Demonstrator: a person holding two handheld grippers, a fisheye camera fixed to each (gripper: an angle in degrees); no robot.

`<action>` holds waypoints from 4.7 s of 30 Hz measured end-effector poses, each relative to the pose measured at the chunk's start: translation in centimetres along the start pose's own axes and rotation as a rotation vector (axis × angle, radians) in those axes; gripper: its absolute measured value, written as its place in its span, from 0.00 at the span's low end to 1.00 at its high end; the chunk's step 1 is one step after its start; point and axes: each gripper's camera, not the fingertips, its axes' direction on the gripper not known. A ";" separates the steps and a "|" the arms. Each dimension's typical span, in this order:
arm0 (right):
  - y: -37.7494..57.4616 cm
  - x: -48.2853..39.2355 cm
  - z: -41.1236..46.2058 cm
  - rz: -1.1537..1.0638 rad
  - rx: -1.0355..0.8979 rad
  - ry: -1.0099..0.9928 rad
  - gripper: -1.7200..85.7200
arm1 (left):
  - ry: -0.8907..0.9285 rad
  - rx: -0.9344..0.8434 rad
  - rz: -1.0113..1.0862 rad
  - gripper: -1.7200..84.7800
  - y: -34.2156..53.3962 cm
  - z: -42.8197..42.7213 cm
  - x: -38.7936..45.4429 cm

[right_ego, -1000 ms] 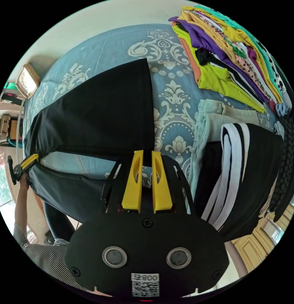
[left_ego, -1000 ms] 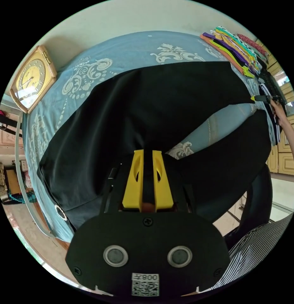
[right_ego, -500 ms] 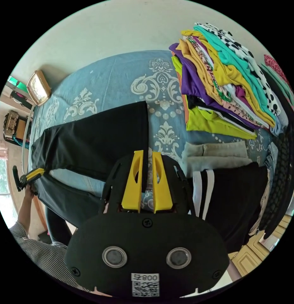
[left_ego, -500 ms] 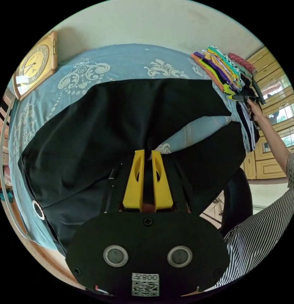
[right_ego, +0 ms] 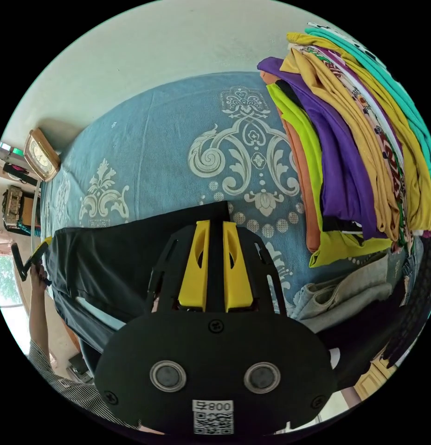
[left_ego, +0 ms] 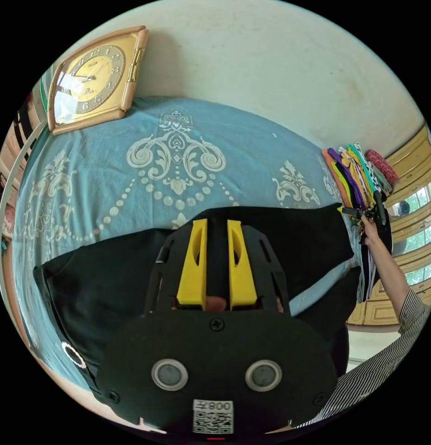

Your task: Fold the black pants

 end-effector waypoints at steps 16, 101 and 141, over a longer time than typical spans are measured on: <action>-6.7 -1.2 -5.7 -0.120 0.085 0.116 0.03 | -0.042 0.076 -0.049 0.04 -5.4 0.7 -1.2; 2.6 -17.7 1.8 -0.180 0.091 0.002 0.02 | -0.022 0.029 0.126 0.03 3.8 10.7 -4.6; 38.5 -51.7 13.0 -0.457 -0.252 -0.053 0.02 | 0.151 0.199 -0.810 0.10 58.4 5.8 -35.7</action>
